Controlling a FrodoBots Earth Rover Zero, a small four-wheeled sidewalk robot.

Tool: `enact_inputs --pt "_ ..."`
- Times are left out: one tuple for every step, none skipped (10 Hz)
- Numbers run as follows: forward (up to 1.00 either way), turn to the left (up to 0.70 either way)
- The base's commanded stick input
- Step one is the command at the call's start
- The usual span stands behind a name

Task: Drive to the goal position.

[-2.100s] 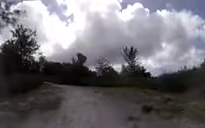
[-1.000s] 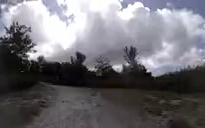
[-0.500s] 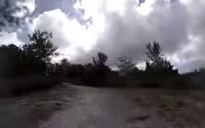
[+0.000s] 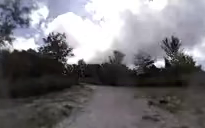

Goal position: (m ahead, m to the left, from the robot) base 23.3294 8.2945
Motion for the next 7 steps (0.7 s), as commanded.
enact_inputs --pt "0.7 0.0" --pt "0.7 0.0" --pt "0.7 0.0" --pt "0.7 0.0" --pt "0.7 0.0" --pt "0.7 0.0" --pt "0.7 0.0"
